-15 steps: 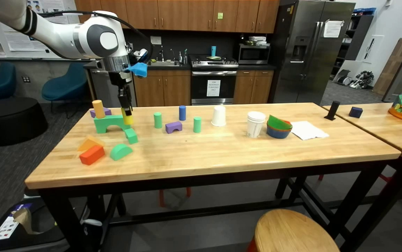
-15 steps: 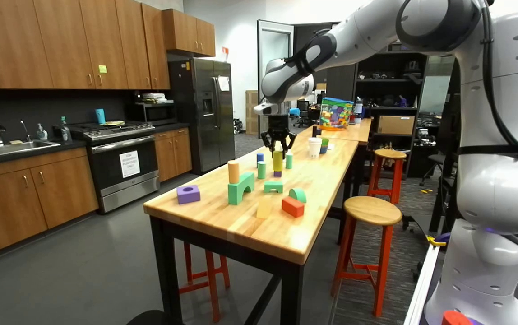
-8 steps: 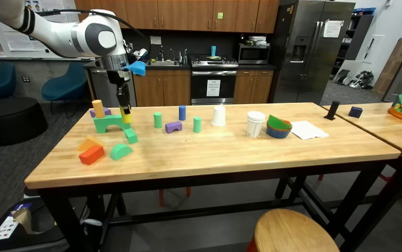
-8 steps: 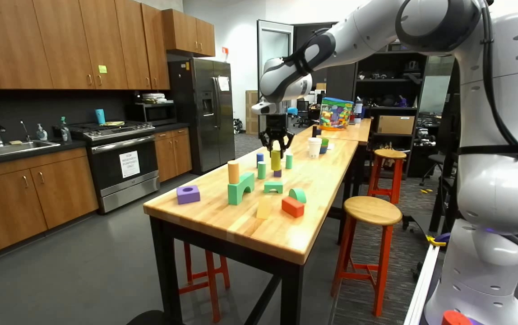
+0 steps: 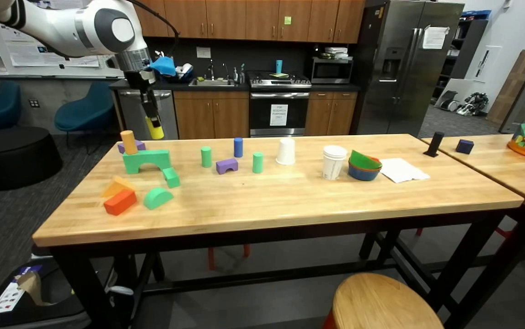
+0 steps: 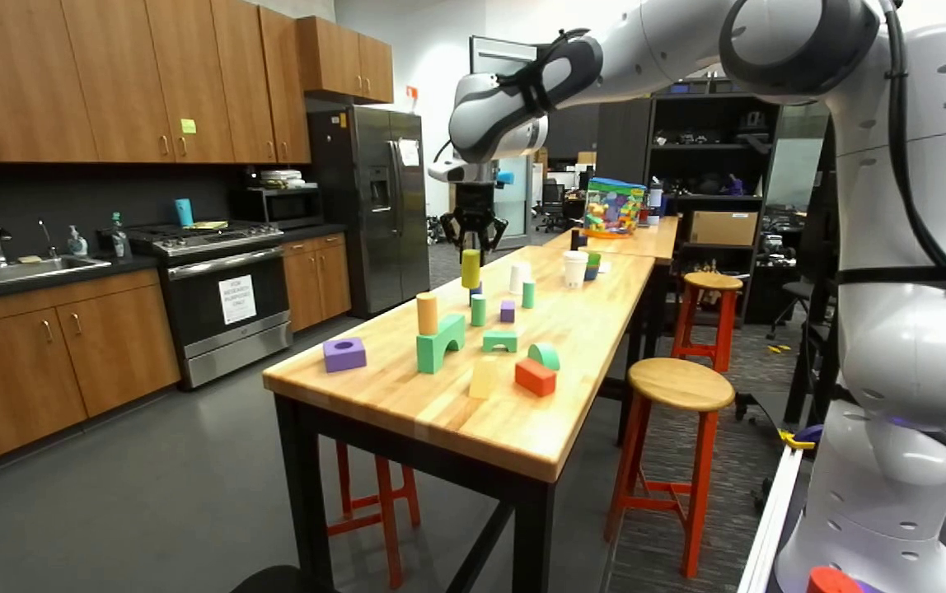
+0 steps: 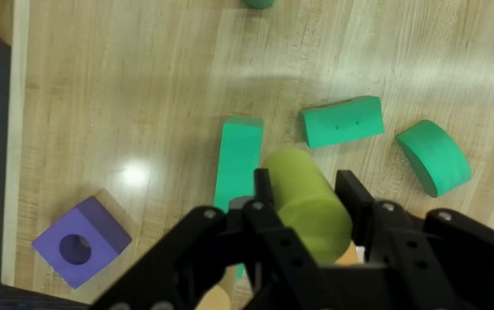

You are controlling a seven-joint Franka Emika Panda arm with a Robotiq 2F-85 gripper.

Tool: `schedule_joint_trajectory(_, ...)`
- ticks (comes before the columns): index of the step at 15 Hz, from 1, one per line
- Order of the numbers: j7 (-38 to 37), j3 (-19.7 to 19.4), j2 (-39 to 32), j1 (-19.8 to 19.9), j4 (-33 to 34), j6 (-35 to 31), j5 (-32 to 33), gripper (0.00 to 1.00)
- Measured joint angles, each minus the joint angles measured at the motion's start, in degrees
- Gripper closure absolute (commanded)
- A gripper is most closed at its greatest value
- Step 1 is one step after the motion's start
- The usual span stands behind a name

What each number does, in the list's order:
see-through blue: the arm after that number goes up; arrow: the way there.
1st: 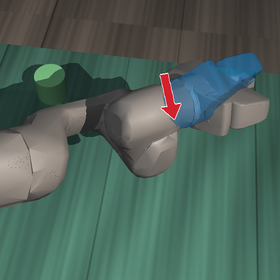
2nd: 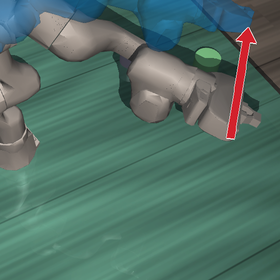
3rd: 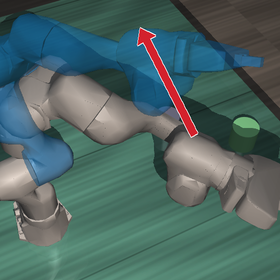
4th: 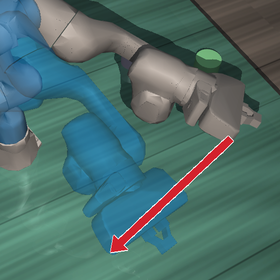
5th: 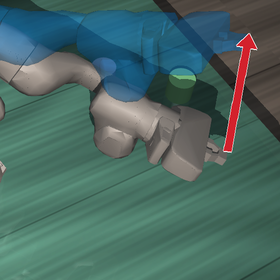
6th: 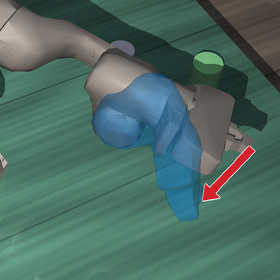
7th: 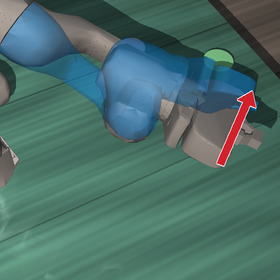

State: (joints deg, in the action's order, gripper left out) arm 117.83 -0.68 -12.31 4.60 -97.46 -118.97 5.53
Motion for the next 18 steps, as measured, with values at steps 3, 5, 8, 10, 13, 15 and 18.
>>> schedule_joint_trajectory(3, 0.0, 0.0, -0.2, 0.1, -0.3, 0.0, 0.0, 0.59)
schedule_joint_trajectory(5, 0.0, 0.0, -0.3, 0.3, -0.3, 0.0, 0.0, 0.59)
schedule_joint_trajectory(8, 0.0, 0.0, -0.3, 0.2, -0.3, 0.0, 0.0, 0.59)
schedule_joint_trajectory(10, 0.0, 0.0, -0.3, 0.2, -0.3, 0.0, 0.0, 0.59)
schedule_joint_trajectory(13, 0.0, 0.0, -0.3, 0.2, -0.3, 0.0, 0.0, 0.84)
schedule_joint_trajectory(15, 0.0, 0.0, -0.5, 0.2, -0.3, 0.0, 0.0, 0.84)
schedule_joint_trajectory(18, 0.0, 0.3, -1.1, 0.1, -0.4, 0.0, 0.0, 0.84)
